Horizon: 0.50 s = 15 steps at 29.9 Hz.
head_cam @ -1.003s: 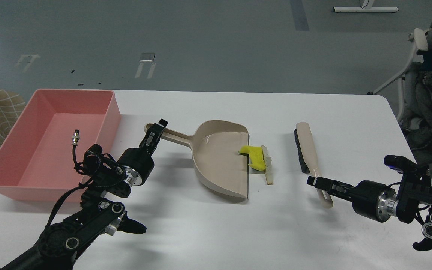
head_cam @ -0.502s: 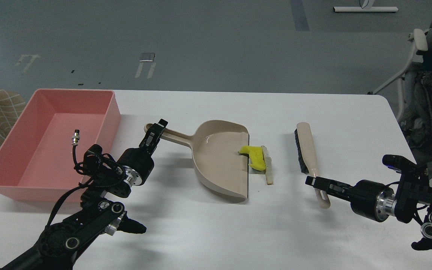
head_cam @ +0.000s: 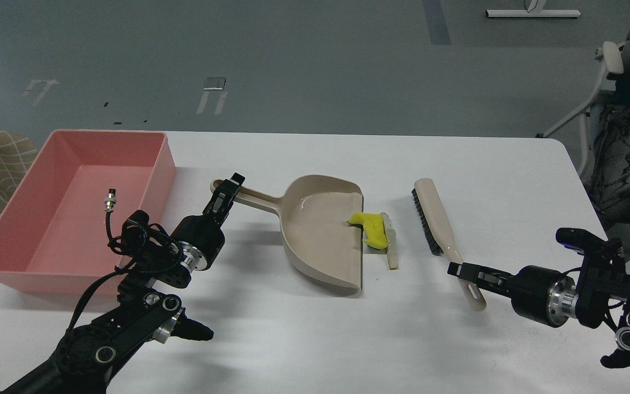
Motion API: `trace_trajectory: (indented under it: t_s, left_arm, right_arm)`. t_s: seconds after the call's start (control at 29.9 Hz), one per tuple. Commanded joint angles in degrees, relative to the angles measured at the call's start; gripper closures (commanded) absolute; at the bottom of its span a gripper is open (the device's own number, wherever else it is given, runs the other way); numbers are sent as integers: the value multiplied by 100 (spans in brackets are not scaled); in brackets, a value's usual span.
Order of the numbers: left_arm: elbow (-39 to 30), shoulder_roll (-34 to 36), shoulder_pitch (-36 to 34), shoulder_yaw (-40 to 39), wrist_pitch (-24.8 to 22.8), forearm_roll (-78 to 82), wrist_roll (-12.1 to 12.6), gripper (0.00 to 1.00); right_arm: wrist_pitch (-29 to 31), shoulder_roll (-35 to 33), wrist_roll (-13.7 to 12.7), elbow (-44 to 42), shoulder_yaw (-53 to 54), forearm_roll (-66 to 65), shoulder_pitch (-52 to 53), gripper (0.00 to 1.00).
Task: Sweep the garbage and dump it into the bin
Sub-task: 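Sweep the yellow sponge and stick into the dustpan with the brush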
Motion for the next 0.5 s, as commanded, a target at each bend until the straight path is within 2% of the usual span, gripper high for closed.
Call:
trace_trajectory:
  t_s: [0.0,0.17,0.47]
  left_arm:
    - [1,1,0,0,0,7,0,100]
    - [1,1,0,9,0,7,0,100]
    - [1,36,17,18,0,15,-35,100]
  right_arm:
    - [1,-46,-63,60,10,0,26,100]
    - [27,15,-265,51,1,0,-44,100]
    - [89,639,-257,60,1,8,-115,100]
